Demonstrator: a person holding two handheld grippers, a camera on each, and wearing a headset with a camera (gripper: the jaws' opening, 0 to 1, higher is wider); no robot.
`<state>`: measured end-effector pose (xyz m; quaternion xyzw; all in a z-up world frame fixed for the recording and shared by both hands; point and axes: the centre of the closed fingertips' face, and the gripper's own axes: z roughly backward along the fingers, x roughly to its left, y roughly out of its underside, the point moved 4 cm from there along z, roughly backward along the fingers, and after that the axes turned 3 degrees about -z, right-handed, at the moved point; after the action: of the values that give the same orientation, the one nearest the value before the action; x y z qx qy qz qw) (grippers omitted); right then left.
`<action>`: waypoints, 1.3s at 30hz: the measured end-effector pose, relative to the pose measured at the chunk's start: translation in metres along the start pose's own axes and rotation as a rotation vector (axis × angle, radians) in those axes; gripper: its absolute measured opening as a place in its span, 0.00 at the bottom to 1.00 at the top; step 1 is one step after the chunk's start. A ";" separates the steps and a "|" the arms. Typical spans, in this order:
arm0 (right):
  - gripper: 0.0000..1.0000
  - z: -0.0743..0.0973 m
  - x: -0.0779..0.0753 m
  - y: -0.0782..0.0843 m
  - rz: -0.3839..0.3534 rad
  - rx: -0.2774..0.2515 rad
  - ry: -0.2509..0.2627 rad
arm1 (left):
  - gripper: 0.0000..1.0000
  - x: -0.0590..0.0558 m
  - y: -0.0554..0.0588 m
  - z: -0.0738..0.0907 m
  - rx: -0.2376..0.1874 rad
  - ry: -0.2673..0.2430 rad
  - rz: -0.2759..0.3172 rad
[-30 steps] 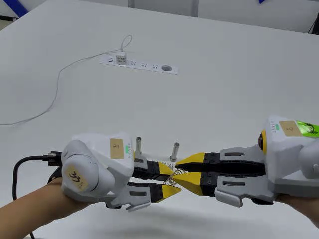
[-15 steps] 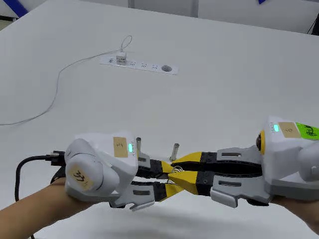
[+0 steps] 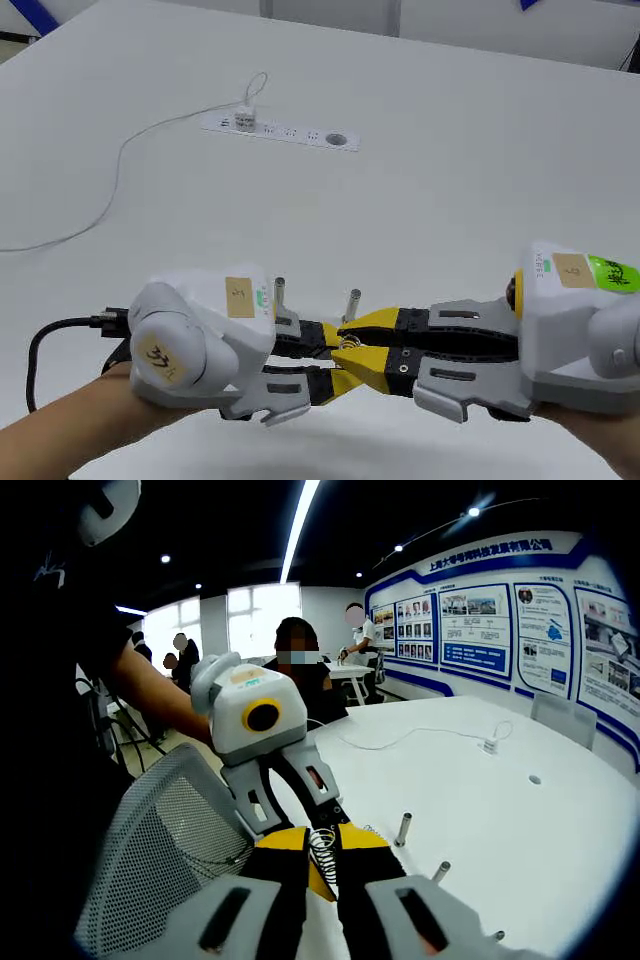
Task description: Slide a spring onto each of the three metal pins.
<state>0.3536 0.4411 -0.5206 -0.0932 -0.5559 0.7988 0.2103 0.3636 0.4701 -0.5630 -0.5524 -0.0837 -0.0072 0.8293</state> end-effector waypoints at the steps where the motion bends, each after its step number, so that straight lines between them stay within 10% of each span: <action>1: 0.10 0.000 0.000 0.000 0.000 -0.001 0.000 | 0.12 0.000 0.000 0.001 -0.005 -0.001 0.000; 39: 0.10 0.033 -0.059 0.005 -0.088 -0.054 0.233 | 0.54 0.016 0.049 0.047 0.012 -0.196 0.196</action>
<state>0.3927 0.3855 -0.5178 -0.1663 -0.5526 0.7573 0.3057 0.3786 0.5334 -0.5884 -0.5509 -0.1099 0.1284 0.8173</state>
